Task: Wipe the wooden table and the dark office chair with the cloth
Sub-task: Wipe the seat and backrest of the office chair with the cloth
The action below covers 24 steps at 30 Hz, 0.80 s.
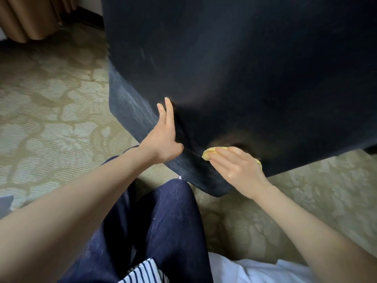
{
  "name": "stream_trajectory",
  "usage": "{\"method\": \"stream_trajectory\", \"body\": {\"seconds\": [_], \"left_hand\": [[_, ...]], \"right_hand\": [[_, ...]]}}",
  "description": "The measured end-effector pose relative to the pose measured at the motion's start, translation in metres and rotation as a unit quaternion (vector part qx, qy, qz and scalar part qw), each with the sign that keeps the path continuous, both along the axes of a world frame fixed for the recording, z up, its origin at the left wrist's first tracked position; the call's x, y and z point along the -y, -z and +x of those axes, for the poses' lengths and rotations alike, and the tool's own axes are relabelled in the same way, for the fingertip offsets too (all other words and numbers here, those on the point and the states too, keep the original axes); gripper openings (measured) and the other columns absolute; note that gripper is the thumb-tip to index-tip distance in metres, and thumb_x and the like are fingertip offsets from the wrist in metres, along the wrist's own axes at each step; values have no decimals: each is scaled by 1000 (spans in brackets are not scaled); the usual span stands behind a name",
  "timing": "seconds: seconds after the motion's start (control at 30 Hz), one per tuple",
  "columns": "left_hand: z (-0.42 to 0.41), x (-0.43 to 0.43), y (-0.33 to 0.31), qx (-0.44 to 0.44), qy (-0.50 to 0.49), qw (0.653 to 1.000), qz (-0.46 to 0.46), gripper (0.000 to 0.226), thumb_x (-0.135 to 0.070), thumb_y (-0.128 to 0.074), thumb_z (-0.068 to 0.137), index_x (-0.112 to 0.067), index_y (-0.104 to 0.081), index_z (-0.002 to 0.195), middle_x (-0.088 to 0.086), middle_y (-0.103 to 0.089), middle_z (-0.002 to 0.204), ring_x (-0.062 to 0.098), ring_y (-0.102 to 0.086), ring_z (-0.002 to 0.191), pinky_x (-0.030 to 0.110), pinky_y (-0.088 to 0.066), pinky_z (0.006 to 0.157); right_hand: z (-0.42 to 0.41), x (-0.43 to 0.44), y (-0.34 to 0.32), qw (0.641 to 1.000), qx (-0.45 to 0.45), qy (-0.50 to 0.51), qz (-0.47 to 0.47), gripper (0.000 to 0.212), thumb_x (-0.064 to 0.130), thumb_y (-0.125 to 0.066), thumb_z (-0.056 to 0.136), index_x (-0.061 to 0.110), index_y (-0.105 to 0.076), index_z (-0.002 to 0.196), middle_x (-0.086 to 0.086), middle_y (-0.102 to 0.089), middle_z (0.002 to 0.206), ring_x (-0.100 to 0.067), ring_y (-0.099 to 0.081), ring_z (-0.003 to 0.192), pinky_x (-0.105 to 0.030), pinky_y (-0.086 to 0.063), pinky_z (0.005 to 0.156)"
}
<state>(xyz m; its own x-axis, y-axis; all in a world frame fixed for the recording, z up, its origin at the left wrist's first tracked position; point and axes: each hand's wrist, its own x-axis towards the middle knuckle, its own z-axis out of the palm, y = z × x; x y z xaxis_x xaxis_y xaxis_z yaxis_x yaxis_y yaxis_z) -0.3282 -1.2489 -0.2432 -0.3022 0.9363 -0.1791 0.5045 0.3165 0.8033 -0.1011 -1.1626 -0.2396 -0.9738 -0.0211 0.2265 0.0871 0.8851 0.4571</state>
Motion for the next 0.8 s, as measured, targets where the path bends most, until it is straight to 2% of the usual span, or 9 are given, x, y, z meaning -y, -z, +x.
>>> {"method": "stream_trajectory", "body": {"seconds": [0.07,0.17,0.3,0.47,0.57,0.7,0.8], "left_hand": [[-3,5,2,-10,4,1000,16,111,-7,-55,76,-27,32,142,10,26,155,39,-55,110,36,-45,90],[-6,12,6,-31,5,998,57,109,-5,-56,75,-26,25,145,9,18,157,33,-26,139,31,-32,101],[-16,22,15,-56,5,994,93,107,-1,-53,72,-22,19,148,3,10,160,23,-6,146,40,-22,115],[-35,31,27,-40,-31,996,78,101,3,-52,75,-14,15,149,7,16,158,20,3,146,32,-13,117],[-49,35,38,-10,-56,997,52,97,5,-49,77,-11,15,148,6,18,157,18,9,146,30,-8,118],[-60,32,50,10,-54,998,5,93,3,-46,80,-14,14,149,3,21,157,19,10,146,35,-11,118],[-64,23,55,20,-28,999,-22,91,3,-45,81,-14,12,150,1,19,158,20,10,146,34,-9,118]], "right_hand": [[-9,1,-23,999,-29,-9,23,22,1,-56,91,5,-75,102,-5,-71,109,-20,-67,103,-33,-53,90],[-29,3,-52,995,-69,-21,76,21,1,-60,90,9,-75,102,-3,-71,110,-20,-68,101,-33,-52,89],[-73,3,-78,981,-145,-29,122,19,5,-66,89,14,-76,103,1,-71,111,-19,-65,105,-32,-48,91],[-136,3,-77,964,-237,-12,121,22,5,-59,94,15,-76,102,4,-70,112,-15,-60,109,-30,-44,90],[-162,3,-50,971,-219,-7,95,23,4,-57,93,12,-75,104,1,-69,116,-17,-65,109,-30,-44,91],[-170,-1,-15,988,-127,-23,85,25,4,-61,88,9,-72,110,-2,-68,118,-16,-64,110,-29,-46,96],[-169,-3,6,995,-57,-19,81,34,6,-44,93,8,-68,116,-3,-65,123,-16,-62,114,-29,-48,97]]}}
